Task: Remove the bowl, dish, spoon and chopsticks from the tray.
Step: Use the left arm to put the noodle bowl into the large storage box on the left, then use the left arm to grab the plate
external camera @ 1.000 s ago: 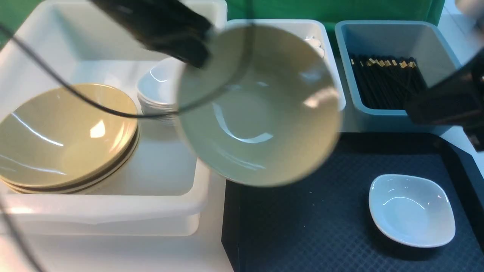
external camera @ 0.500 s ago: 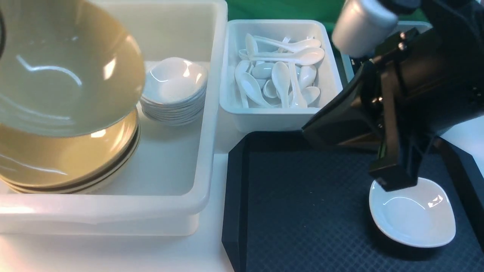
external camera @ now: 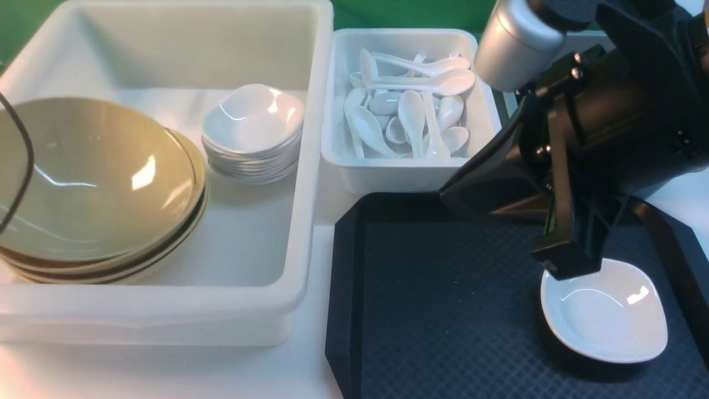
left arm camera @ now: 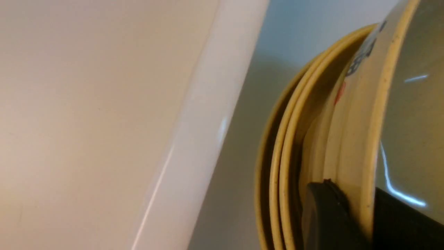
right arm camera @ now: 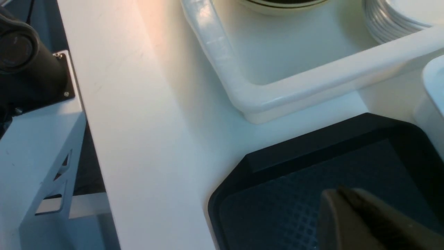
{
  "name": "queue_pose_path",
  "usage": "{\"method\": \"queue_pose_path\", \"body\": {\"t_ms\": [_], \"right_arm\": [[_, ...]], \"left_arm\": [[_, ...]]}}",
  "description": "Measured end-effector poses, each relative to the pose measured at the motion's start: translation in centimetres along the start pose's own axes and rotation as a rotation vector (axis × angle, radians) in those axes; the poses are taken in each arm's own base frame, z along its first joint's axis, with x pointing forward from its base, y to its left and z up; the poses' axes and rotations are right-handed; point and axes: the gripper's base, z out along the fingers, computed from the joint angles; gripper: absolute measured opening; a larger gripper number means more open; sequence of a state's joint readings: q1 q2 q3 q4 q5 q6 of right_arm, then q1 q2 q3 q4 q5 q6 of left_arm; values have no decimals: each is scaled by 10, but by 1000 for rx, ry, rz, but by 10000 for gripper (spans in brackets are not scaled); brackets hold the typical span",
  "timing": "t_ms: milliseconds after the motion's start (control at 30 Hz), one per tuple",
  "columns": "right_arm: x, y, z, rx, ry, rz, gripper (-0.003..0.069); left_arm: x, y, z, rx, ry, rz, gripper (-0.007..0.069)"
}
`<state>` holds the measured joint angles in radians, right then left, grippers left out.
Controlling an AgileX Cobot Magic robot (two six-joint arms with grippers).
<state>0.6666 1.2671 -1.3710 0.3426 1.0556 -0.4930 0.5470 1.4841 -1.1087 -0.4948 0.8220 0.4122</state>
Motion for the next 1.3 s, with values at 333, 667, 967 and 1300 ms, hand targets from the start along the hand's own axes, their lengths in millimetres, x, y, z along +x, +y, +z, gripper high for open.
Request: {"method": "queue_pose_path", "body": {"t_ms": [333,667,967,1300], "right_arm": [[1,-1,0,7,8,-26,45],[4,-8,0,85,42,-70,45],[36,-31,-28,412,257,105,45],[114,-8,-98,643,195,335,45]], "left_arm": [[6,7,0,-74,38,71,454],[-12,-97,-93,138,-185,222,524],[70,-257,-55,438,62,708,460],[172,-396,17,576,243,1007,456]]}}
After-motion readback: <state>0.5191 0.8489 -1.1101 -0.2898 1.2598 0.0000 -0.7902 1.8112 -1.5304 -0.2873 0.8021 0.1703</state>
